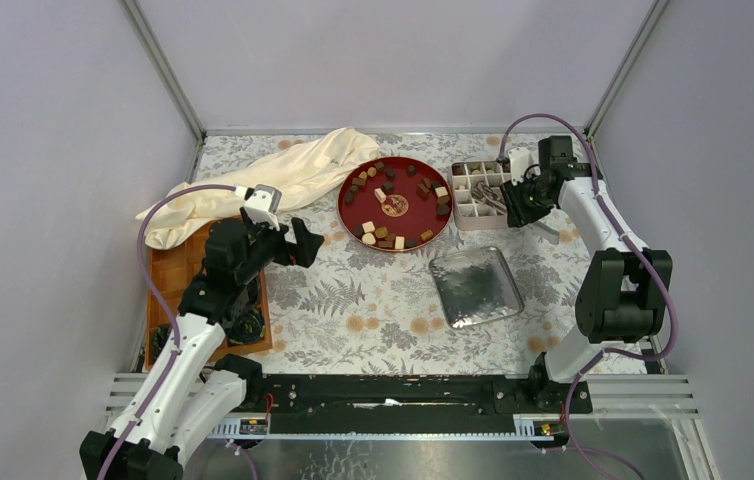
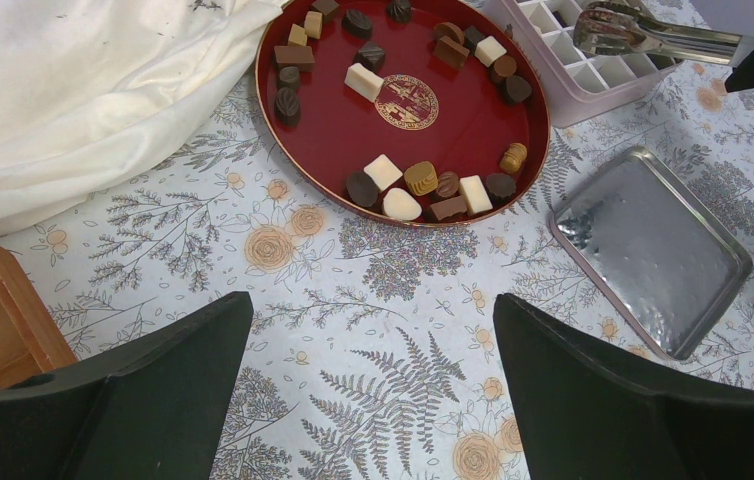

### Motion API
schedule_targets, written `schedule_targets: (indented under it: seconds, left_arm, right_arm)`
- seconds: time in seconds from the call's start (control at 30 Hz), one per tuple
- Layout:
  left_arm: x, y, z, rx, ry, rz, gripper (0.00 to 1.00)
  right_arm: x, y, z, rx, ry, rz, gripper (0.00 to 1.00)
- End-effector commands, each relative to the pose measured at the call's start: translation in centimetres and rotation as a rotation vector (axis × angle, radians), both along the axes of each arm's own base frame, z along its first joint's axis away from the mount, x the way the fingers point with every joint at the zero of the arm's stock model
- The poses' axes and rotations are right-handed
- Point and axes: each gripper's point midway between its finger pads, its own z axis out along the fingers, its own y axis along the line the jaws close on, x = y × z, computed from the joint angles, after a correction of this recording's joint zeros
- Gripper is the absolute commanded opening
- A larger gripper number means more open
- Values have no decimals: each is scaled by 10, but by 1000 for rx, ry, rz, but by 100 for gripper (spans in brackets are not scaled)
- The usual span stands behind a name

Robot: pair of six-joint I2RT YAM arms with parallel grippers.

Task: Pack the chocolate
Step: Place the fake chocolate in the packing box.

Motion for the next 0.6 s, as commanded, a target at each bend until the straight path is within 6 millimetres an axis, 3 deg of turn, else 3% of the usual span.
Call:
schedule_targets:
  seconds: [0.0,0.57]
  left_arm:
    - [2,1,3,4,-28,6,99]
    - [2,1,2,4,-27,6,99]
  right_arm:
    - [15,-10,29,-5,-98,-30,40]
    - [17,-9,49,17,-175,-32,39]
